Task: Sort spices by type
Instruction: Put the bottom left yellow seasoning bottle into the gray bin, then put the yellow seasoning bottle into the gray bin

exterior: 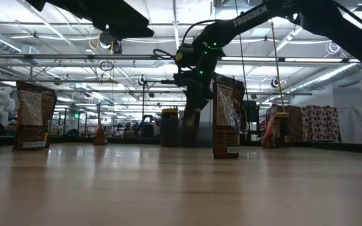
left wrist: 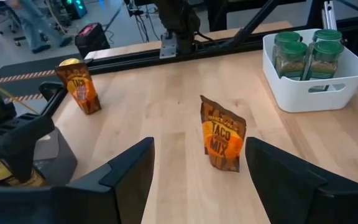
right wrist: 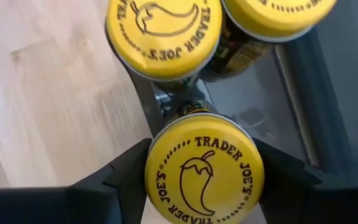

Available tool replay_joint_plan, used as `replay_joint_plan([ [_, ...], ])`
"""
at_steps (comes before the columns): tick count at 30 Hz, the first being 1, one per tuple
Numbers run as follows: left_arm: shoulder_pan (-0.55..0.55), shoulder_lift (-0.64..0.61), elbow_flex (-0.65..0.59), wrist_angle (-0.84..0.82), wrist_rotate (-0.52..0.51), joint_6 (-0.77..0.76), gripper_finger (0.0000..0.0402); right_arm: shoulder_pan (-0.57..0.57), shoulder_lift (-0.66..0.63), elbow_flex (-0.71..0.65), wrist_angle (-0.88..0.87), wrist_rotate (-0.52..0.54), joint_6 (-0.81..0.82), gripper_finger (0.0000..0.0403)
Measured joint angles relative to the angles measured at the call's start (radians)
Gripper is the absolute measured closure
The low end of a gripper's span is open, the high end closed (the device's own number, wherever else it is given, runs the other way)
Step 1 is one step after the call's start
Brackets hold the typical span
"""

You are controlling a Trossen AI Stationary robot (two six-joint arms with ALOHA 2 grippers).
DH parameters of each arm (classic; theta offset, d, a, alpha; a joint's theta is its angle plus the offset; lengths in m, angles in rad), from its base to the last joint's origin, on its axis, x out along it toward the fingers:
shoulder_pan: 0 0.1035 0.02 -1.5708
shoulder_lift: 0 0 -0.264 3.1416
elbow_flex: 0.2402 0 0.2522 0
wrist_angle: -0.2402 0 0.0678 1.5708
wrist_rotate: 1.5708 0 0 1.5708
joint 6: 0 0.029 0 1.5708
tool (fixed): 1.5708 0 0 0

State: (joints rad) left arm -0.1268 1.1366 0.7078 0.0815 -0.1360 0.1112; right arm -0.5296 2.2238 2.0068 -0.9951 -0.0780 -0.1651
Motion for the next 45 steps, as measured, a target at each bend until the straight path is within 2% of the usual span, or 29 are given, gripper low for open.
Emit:
replay_joint_plan([
  [6,0.0,0.0,0.0,0.0,0.0,0.0,0.0147,0.001,0.0,0.0,0.004,-0.003,0.022,0.0122],
  [12,0.0,0.0,0.0,0.0,0.0,0.0,0.0147,0.001,-0.006,0.0,0.006,-0.002,-0.033,0.0084],
  [22,0.0,0.0,0.0,0.007,0.0,0.0,0.0147,-0.023,-0.181,0.0,-0.044,0.001,-0.082,0.0083],
  [28,0.0,0.001,0.0,0.008,0.0,0.0,0.0147,-0.103,-0.317,-0.011,-0.22,0.002,-0.061,0.0089],
  [31,0.0,0.002,0.0,0.007,0.0,0.0,0.0147,-0.158,-0.395,-0.073,-0.257,0.005,-0.017,0.0089],
  [34,0.0,0.002,0.0,0.008,0.0,0.0,0.0147,-0.196,-0.487,-0.197,-0.245,0.018,0.021,0.0089],
  [39,0.0,0.003,0.0,0.012,0.0,0.0,0.0147,-0.232,-0.632,-0.422,-0.167,0.18,0.015,0.009],
  [45,0.0,0.003,0.001,0.016,0.0,0.0,0.0147,-0.294,-0.698,-0.557,-0.218,0.178,-0.064,0.0089],
])
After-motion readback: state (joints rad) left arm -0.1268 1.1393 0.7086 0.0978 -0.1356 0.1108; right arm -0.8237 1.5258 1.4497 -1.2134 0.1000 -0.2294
